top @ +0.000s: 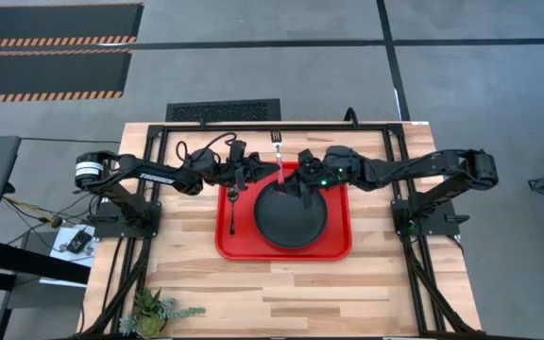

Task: Pick and place plate/cup/fork/spoon on tray
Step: Put the pink fork on the orange tray

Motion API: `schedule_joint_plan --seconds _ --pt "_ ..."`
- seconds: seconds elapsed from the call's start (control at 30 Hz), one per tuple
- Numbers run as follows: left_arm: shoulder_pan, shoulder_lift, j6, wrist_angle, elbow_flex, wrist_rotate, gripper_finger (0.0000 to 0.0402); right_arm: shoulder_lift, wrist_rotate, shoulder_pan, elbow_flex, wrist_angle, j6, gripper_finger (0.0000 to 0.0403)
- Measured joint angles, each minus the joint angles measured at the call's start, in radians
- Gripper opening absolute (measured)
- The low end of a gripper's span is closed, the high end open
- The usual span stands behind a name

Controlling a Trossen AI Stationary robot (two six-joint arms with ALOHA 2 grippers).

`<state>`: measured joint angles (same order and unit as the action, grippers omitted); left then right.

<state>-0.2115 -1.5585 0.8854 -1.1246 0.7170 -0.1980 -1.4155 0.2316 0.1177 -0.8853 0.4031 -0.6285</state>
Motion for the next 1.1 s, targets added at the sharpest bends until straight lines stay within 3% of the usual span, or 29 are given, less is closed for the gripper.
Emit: schedule_joint_plan --seconds 0.17,0.5,0.87,1.1 --pt "-0.002 0.001 -0.011 -0.009 0.001 -0.005 0.0011 0.009 -0.024 0.004 0.000 -0.009 0.001 0.0027" --pt "-0.025 0.004 0.025 -0.009 0.001 -0.037 0.0057 0.010 -0.017 0.035 0.000 -0.010 0.056 0.0036" --pt "-0.026 0.033 -0.048 0.021 -0.001 -0.050 0.0129 0.079 -0.022 0.085 -0.003 -0.081 0.094 0.0037" --pt "-0.026 0.058 -0.109 0.042 0.000 -0.047 0.0154 0.152 -0.024 0.123 -0.001 -0.176 0.117 0.0030"
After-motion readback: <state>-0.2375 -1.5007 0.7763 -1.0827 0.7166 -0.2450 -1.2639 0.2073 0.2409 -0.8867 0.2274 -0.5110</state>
